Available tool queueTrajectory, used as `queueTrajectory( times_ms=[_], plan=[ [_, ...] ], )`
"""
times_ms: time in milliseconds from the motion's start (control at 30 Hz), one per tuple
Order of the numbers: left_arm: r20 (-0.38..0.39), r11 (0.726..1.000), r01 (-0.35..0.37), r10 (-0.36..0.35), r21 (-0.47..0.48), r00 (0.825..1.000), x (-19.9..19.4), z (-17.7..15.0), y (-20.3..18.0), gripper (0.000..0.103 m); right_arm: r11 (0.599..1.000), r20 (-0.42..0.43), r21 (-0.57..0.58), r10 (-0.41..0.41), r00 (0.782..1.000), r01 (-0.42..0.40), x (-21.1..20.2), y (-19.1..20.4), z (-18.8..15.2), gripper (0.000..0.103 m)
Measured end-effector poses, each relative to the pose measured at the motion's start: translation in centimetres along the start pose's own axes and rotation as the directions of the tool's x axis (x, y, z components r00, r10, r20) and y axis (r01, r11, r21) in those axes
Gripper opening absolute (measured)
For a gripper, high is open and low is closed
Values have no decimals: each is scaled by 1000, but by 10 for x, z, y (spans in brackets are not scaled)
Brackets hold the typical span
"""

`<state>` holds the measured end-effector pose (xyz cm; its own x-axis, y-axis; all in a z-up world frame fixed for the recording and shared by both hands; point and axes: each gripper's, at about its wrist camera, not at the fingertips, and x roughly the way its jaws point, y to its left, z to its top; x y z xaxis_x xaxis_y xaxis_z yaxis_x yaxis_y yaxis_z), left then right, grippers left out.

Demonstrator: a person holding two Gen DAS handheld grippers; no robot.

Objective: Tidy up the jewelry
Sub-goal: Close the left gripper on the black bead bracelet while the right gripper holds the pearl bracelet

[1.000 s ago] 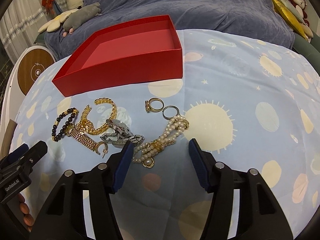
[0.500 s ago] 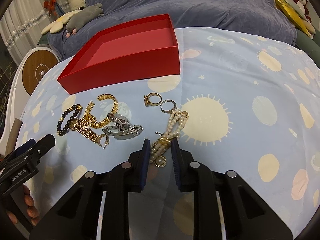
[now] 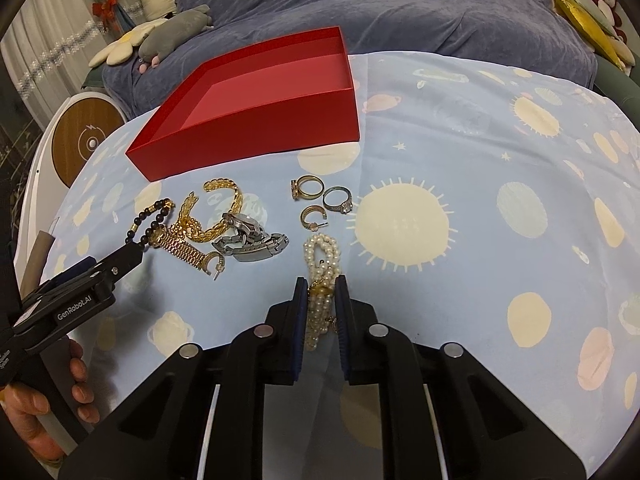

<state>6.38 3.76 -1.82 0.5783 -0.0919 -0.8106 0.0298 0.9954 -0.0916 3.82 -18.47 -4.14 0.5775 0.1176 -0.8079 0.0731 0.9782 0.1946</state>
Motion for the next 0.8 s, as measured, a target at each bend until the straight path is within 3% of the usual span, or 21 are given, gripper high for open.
queueTrajectory(
  times_ms=[167, 533, 800],
  plan=[
    [-4, 999, -3, 3, -38, 1000, 4, 5, 9, 89, 1000, 3, 15, 10, 1000, -10, -1, -2, 3, 13],
    [8, 997, -7, 8, -73, 1000, 5, 14, 20, 88, 1000, 29, 4, 18, 999, -18, -13, -2, -1, 13],
    [18, 1000, -26, 26, -1, 999, 12, 16, 10, 59, 999, 26, 5, 32, 999, -32, -13, 0, 0, 13]
  ],
)
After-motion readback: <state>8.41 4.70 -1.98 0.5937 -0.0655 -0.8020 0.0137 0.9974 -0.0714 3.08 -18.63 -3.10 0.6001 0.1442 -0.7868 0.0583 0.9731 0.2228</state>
